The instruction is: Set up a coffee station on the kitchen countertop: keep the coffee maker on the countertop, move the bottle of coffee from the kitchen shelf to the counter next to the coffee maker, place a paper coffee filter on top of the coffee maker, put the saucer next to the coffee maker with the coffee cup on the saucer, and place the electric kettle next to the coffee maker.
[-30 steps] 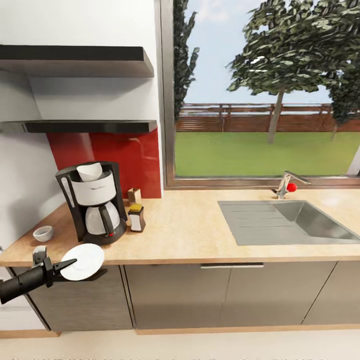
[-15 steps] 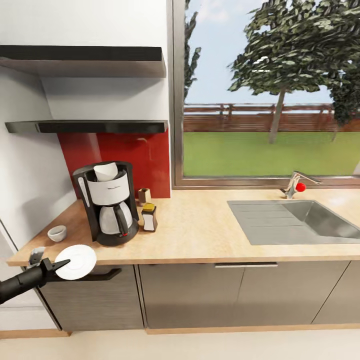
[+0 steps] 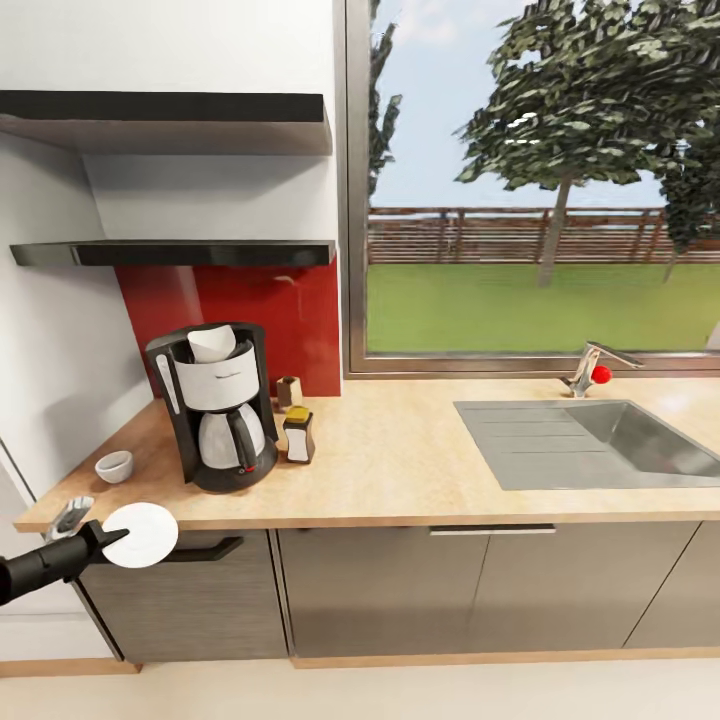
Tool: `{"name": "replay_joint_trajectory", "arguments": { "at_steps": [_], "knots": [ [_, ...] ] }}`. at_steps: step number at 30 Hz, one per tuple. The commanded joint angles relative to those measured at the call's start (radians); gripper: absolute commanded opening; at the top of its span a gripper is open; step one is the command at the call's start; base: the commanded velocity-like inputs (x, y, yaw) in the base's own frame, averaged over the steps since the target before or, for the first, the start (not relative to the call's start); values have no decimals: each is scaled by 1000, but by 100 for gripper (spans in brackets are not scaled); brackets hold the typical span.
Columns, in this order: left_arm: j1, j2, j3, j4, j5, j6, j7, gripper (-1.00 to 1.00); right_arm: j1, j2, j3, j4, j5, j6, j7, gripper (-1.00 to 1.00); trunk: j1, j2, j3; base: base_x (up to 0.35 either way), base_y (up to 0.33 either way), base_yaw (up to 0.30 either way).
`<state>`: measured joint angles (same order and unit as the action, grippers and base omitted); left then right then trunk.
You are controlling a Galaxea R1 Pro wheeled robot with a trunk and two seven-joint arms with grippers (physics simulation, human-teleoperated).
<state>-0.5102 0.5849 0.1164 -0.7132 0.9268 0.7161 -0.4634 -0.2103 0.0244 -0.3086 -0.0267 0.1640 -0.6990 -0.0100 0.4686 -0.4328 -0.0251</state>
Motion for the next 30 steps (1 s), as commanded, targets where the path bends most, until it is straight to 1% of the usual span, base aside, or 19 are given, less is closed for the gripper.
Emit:
{"name": "replay_joint_trajectory", "arguments": {
  "at_steps": [1, 4, 5, 6, 7, 10, 12, 14, 15, 16, 18, 20, 22, 24, 26, 27, 28, 29, 30],
  "knots": [
    [-2, 0, 2, 0, 0, 8, 2, -100, -1, 0, -8, 0, 10, -1, 0, 100, 1, -2, -2, 0, 0, 0],
    [-14, 2, 2, -1, 0, 20, 6, -100, -1, -1, -7, 1, 11, 2, 0, 100, 1, -2, -2, 0, 0, 0],
    [-30, 3, 2, -1, 0, 31, 11, -100, -1, -1, -7, 1, 11, 2, -1, 100, 1, -2, -2, 0, 0, 0],
    [-64, 3, 2, 3, 0, 60, 29, -100, -1, -1, -6, 1, 11, 2, -1, 100, 1, -2, -2, 0, 0, 0],
    [-77, 3, 2, 5, 0, 71, 38, -100, -1, -1, -6, 1, 11, 2, -1, 100, 1, -2, -2, 0, 0, 0],
    [-138, 1, 4, 10, 5, 126, 125, -100, 0, -1, -6, 1, 11, 3, -1, 100, 1, -2, -2, 0, 0, 0],
    [-167, 0, 7, 9, 9, 139, 190, -100, 0, -2, -6, 2, 11, 3, -1, 100, 1, -2, -2, 0, 0, 0],
    [-189, -1, 19, 10, 11, 144, 245, -100, 0, -2, -6, 2, 11, 3, -1, 100, 1, -2, -2, 0, 0, 0],
    [-198, -2, 27, 11, 11, 145, 268, -100, 0, -2, -6, 2, 11, 3, -1, 100, 1, -2, -2, 0, 0, 0],
    [-205, -2, 44, 11, 11, 146, 301, -100, 0, -2, -6, 2, 11, 3, -1, 100, 1, -2, -2, 0, 0, 0],
    [-206, -2, 68, 12, 11, 147, 343, -100, 0, -3, -7, 2, 11, 3, -1, 100, 1, -2, -2, 0, 0, 0],
    [-204, -2, 87, 12, 12, 146, 371, -100, 0, -3, -7, 1, 11, 3, -2, 100, 1, -2, -2, 0, 0, 0],
    [-201, -2, 94, 12, 12, 145, 383, -100, 0, -3, -8, 1, 10, 6, -3, 100, 1, -2, -2, 0, 0, 0],
    [-199, -3, 96, 13, 10, 144, 388, -100, 0, -7, -8, 1, 9, 35, -3, 100, 1, -2, -2, 0, 0, 0],
    [-198, -4, 97, 21, 10, 143, 390, -100, 0, -10, -9, -1, 8, 129, -3, 100, 1, -2, -3, 0, 0, 52],
    [-198, -4, 97, 24, 10, 142, 390, -100, 0, -11, -9, -1, 8, 150, -3, 100, 1, -2, -4, 0, 0, 81],
    [-198, -6, 96, 35, 10, 142, 388, -100, 0, -11, -10, -2, 7, 204, -2, 100, 1, -2, -5, 0, 0, 104],
    [-198, -7, 94, 47, 10, 142, 386, -100, 0, -12, -10, -2, 7, 235, -2, 100, 1, -2, -6, 0, 0, 116],
    [-198, -17, 93, 56, 11, 141, 384, -100, 0, -12, -9, -3, 7, 255, -1, 100, 1, -2, -8, 0, 0, 124]
  ]
}}
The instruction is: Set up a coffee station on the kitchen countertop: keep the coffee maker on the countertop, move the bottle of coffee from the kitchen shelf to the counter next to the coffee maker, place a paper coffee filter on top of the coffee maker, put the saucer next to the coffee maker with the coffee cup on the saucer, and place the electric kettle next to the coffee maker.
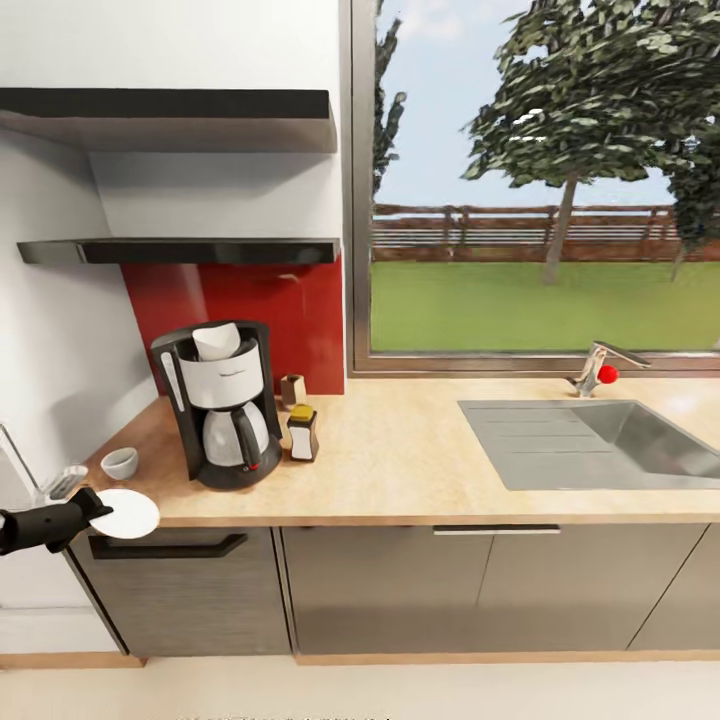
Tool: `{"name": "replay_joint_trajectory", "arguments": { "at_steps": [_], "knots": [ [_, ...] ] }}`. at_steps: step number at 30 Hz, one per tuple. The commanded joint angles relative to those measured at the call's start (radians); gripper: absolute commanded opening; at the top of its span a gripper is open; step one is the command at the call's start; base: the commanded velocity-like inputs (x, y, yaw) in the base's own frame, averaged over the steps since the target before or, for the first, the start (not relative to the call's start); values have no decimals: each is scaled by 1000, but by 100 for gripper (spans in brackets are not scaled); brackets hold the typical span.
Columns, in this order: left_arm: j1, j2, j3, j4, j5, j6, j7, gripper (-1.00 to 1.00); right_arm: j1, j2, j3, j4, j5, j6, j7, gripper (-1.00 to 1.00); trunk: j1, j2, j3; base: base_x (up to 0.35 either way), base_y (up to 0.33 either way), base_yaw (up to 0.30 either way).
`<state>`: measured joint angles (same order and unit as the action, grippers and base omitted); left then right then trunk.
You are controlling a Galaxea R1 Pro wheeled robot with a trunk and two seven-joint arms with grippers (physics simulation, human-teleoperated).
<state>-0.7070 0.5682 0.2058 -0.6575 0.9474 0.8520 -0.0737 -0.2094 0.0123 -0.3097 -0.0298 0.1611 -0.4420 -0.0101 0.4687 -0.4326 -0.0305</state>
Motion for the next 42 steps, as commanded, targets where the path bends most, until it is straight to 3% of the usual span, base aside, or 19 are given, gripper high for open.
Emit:
{"name": "replay_joint_trajectory", "arguments": {
  "at_steps": [1, 10, 22, 42],
  "knots": [
    [-2, -7, 3, 3, -9, 5, -5, -100, -1, 0, -8, 0, 10, 3, -1, 100, 1, -2, -4, 0, 0, 125],
    [-2, -32, 1, 2, -7, 4, -7, -100, -1, -2, -9, -1, 9, 12, -1, 100, 1, -2, -15, 0, 0, 127],
    [-5, -34, 3, -9, -7, 6, -5, -100, -1, -29, -8, 1, 9, 14, -2, 100, 1, -2, -33, 32, 0, 52],
    [-2, -34, 6, 2, -15, 0, -8, -100, -1, -32, -7, 2, 12, 13, 1, 100, 1, -2, -52, 95, 9, -41]
  ]
}}
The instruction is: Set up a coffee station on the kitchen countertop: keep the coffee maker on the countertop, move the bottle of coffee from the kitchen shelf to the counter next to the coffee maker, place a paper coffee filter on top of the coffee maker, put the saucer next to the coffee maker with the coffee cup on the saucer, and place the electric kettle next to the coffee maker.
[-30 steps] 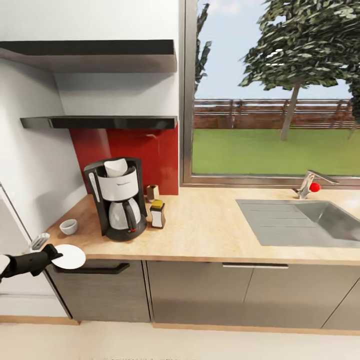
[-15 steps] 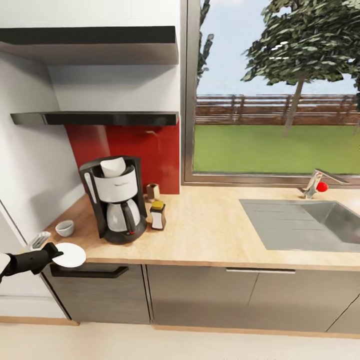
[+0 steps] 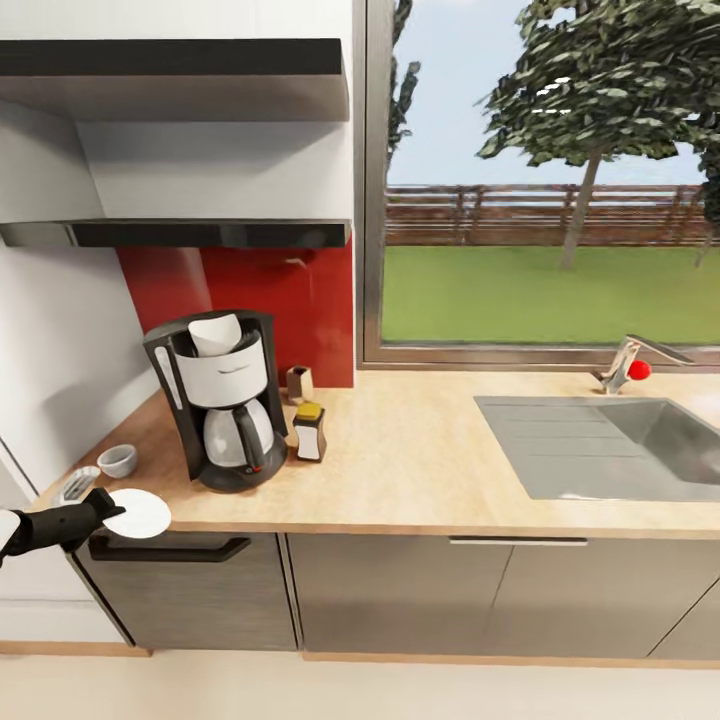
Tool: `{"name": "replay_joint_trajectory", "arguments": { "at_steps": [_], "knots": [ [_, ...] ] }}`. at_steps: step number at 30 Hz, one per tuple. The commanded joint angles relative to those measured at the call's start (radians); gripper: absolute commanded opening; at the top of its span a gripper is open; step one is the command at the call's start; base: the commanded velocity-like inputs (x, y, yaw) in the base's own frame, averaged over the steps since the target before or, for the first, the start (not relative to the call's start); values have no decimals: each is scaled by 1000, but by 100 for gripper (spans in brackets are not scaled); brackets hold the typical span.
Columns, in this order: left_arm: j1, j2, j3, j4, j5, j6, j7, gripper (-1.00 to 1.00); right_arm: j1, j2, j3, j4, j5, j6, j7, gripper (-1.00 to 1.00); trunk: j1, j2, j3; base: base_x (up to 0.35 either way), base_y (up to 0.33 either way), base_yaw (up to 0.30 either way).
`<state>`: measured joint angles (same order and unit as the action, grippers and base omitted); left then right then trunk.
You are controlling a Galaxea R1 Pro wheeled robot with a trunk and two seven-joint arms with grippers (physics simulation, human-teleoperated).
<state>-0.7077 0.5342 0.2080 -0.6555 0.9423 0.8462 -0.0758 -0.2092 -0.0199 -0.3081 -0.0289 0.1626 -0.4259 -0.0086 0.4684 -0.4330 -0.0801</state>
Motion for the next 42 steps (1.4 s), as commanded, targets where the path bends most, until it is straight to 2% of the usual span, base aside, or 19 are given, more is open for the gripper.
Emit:
{"name": "replay_joint_trajectory", "arguments": {
  "at_steps": [1, 8, 13, 19, 22, 24, 26, 27, 31, 42],
  "knots": [
    [-1, 0, 4, -2, -10, 5, -5, -100, -1, -1, -8, 1, 10, -4, -1, 100, 1, -2, -2, 192, 88, -1],
    [-1, 0, 3, -3, -11, 0, -12, -100, -1, -4, -8, 1, 11, -4, 0, 100, 1, -2, -2, 172, 108, 0],
    [1, -4, -1, 6, -13, -72, -15, -100, -1, -6, -8, 1, 11, -4, -1, 100, 1, -2, -2, 14, 8, 0],
    [39, -40, -3, 5, -13, -91, -25, -100, -1, -13, -8, 1, 11, -4, -1, 100, 1, -2, -2, 1, 0, 0],
    [48, -79, -3, 6, -14, -101, -35, -100, -1, -14, -8, 2, 11, -4, -1, 100, 1, -2, -2, 0, 0, 0],
    [84, -97, -3, 4, -15, -110, -94, -100, -1, -13, -8, 3, 11, -4, -1, 100, 1, -2, -2, 0, 0, 0],
    [103, -101, -3, 4, -16, -126, -138, -100, -1, -14, -8, 3, 11, -4, -1, 100, 1, -2, -2, 0, 0, 0],
    [110, -101, -4, 4, -17, -157, -155, -100, -1, -14, -8, 3, 11, -4, -1, 100, 1, -2, -2, 0, 0, 0],
    [118, -98, -2, 6, -18, -228, -172, -100, -1, -14, -8, 3, 11, -4, -1, 100, 1, -2, -2, 1, 0, 0],
    [120, -92, 3, 6, -19, -242, -164, -100, -1, -14, -8, 3, 11, -4, -1, 100, 1, -2, -2, 162, 13, 0]
  ]
}}
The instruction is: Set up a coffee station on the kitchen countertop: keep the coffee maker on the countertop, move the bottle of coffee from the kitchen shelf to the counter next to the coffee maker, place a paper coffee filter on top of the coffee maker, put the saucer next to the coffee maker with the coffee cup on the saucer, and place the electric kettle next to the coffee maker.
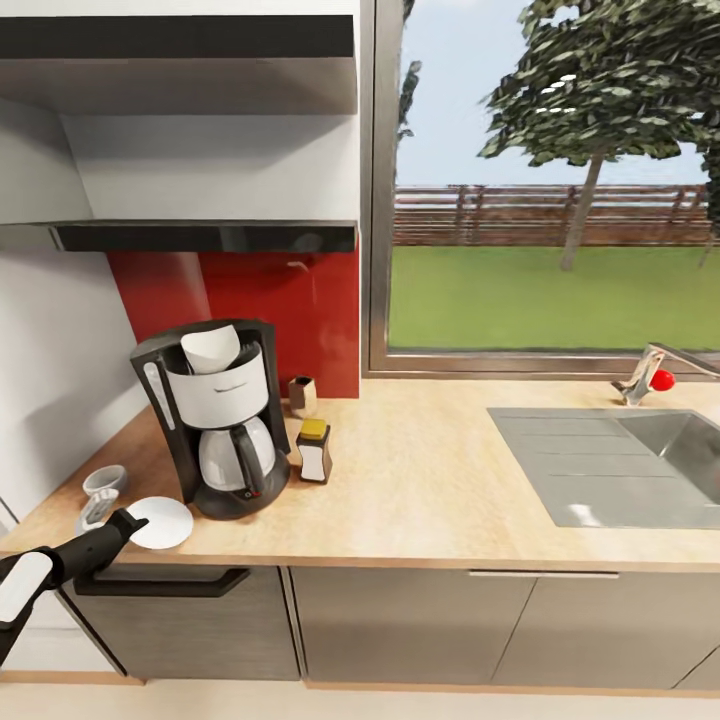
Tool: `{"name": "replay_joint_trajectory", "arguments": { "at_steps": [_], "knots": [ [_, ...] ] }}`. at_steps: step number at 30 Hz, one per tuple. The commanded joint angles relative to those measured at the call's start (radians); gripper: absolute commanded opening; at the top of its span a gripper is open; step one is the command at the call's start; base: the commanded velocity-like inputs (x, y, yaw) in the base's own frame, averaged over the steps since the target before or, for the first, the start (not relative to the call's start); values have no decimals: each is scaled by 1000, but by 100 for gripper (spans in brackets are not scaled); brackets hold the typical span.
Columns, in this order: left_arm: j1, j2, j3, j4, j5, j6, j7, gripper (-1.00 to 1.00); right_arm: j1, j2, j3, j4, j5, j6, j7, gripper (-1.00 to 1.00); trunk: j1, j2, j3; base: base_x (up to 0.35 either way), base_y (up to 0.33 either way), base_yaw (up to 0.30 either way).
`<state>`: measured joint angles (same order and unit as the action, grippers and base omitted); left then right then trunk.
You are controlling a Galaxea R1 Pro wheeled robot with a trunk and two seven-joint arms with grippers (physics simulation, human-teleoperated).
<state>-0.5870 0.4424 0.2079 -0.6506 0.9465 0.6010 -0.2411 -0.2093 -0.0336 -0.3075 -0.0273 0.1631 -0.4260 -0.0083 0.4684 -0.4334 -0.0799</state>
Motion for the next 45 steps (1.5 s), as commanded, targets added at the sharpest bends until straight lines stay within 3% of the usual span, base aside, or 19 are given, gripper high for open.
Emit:
{"name": "replay_joint_trajectory", "arguments": {
  "at_steps": [1, 11, 41, 42, 45],
  "knots": [
    [-1, 0, 4, 1, -23, 4, 2, -100, -1, 0, -8, 1, 10, -4, -1, 100, 1, -2, -2, 17, 2, 0],
    [-1, 7, 4, 2, -55, -16, 5, -100, -1, 0, -8, 1, 10, -4, -1, 100, 1, -2, -2, 50, 38, 0],
    [-1, 10, 4, 2, -58, -18, 16, -100, -1, 0, -8, 1, 10, -4, -2, 100, 1, -2, -2, 43, 33, 0],
    [-1, 10, 4, 1, -58, -18, 16, 100, -1, 0, -8, 1, 10, -4, -2, 100, 1, -2, -2, 0, 0, 0],
    [-1, 10, 4, 1, -58, -18, 16, 100, -1, 0, -8, 1, 10, -4, -2, 100, 1, -2, -2, 0, 0, 0]
  ]
}}
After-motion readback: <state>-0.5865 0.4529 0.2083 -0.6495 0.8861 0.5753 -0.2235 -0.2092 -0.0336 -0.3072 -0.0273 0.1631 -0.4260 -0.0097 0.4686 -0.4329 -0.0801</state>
